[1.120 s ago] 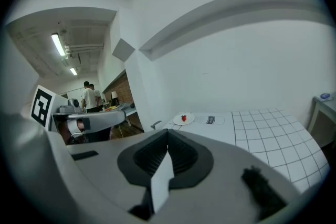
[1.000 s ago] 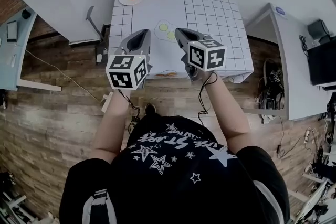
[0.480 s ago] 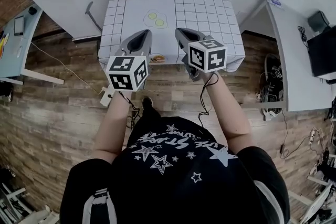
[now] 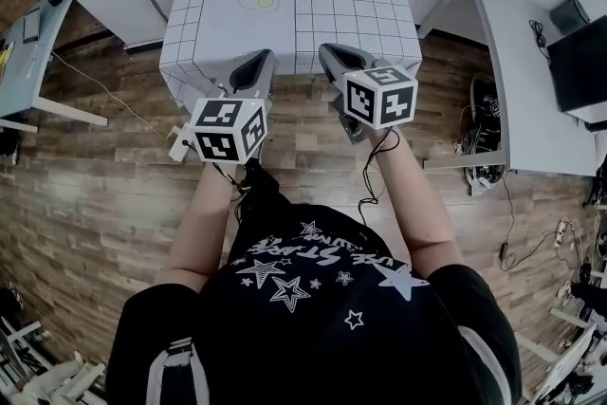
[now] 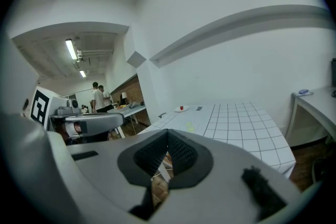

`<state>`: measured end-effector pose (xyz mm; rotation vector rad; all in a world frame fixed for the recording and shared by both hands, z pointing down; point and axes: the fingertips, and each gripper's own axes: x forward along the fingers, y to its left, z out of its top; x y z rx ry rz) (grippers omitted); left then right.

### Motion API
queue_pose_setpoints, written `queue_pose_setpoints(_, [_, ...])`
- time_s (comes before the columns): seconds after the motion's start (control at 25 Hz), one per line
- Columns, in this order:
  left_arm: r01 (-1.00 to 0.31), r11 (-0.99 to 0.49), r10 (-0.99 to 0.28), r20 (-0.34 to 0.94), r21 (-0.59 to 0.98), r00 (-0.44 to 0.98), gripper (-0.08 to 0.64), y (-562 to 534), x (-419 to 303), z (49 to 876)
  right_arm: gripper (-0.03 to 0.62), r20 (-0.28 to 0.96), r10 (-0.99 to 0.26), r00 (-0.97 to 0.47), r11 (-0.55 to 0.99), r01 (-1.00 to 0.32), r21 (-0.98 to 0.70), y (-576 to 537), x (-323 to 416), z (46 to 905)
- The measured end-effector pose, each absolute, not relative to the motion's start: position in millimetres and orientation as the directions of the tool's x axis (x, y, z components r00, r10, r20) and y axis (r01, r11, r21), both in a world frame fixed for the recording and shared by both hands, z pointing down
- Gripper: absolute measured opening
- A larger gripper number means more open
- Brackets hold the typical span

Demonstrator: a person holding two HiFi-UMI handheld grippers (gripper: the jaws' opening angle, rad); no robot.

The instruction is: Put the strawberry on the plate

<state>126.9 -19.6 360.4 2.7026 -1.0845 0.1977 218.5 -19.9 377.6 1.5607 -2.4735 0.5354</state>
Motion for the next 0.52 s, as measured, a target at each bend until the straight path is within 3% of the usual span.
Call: queue_pose_setpoints(0.52, [-0.694, -0.714, -0.670, 0.195, 0.093, 0.716, 0.008, 54.2, 140.8, 330.3, 0.012, 0.269, -0.852, -0.450, 0.398, -0.889, -0.228, 46.4, 235.3, 351.6])
